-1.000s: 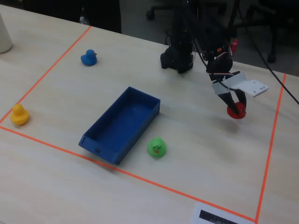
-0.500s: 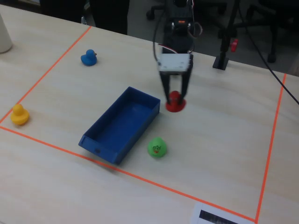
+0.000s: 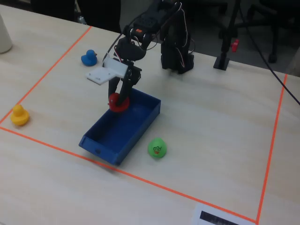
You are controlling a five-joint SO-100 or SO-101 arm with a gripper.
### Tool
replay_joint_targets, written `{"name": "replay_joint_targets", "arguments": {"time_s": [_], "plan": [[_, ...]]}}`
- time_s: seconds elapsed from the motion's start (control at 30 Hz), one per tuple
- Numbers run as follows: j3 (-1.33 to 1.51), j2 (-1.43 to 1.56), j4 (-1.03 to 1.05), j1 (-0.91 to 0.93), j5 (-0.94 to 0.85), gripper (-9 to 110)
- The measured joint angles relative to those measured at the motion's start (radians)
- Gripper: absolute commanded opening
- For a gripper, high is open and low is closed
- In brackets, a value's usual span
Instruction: Grasp red duck and put it into box.
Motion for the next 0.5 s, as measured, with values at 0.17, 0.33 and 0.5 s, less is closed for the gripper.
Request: {"name": "replay_joint_targets", "arguments": {"time_s": [0.17, 0.33, 0.5], "plan": [[0.112, 0.000, -0.003, -0.043, 0.011, 0], [0.198, 0.000, -0.054, -0.087, 0.006, 0], [0.264, 0.000, -0.095, -0.089, -0.021, 6]]}}
